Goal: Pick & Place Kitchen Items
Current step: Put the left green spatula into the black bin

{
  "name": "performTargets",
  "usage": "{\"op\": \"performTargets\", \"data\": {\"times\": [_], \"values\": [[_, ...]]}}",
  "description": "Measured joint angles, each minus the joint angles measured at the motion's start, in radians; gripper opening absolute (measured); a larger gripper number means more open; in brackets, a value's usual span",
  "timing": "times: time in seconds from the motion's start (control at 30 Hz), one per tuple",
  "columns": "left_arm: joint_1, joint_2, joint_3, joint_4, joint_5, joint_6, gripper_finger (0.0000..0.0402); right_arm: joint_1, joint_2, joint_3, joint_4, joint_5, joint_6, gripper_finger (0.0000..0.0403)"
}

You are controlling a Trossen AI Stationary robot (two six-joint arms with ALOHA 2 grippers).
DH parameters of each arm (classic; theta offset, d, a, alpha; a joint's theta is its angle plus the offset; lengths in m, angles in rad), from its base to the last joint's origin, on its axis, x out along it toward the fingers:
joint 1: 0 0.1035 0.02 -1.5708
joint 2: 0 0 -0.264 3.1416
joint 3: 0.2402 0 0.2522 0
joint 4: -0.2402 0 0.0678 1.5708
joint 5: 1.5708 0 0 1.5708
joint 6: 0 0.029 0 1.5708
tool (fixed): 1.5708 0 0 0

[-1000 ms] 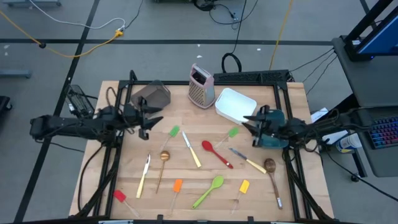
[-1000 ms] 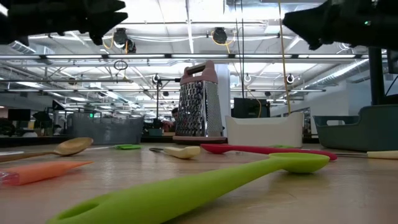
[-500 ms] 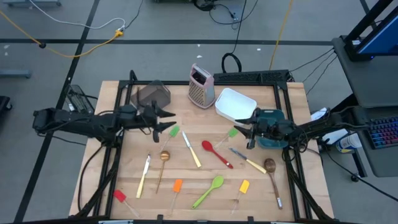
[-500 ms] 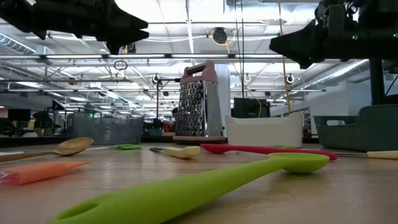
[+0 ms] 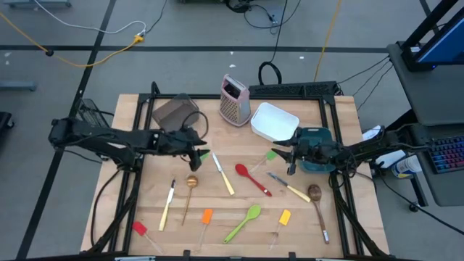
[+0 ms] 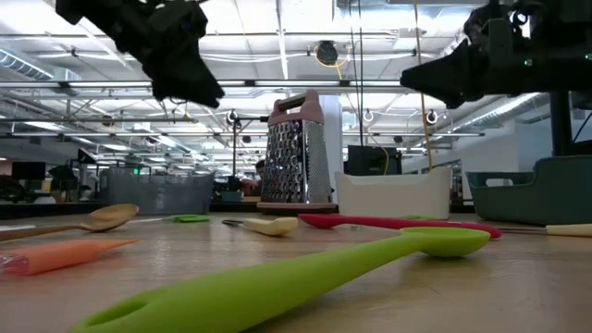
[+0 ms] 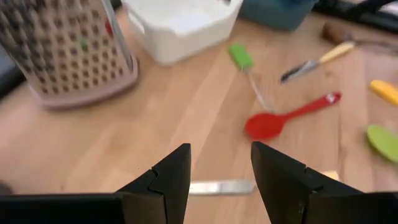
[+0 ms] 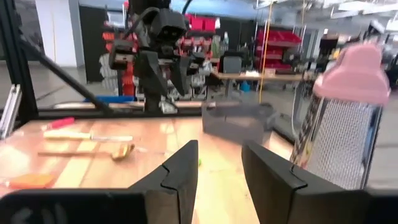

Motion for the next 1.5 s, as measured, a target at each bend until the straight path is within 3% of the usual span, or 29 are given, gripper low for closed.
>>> {"op": "performTargets", "data": {"times": [0.2,0.53,0.8,1.2,1.5], "values": [[-0.022,0.094,0.0,-0.035,-0.087,-0.101,0.0175,0.0,0.0,0.0,-0.05,0.0,0.066,0.0121],[-0.017,0.318,0.0,-0.029,-0.13,-0.167,0.0175,0.0,0.0,0.0,-0.044,0.002,0.052,0.0121],[0.059,0.437,0.0,-0.046,-0.108,-0.248,0.0175,0.0,0.0,0.001,-0.041,0.002,0.01,0.0121],[0.147,0.473,0.0,-0.038,0.036,-0.239,0.0175,0.0,0.0,0.001,-0.041,0.002,0.05,0.0121],[0.149,0.473,0.0,-0.042,0.045,-0.219,0.0159,0.0,0.0,0.001,-0.049,0.002,0.093,0.0121]]}}
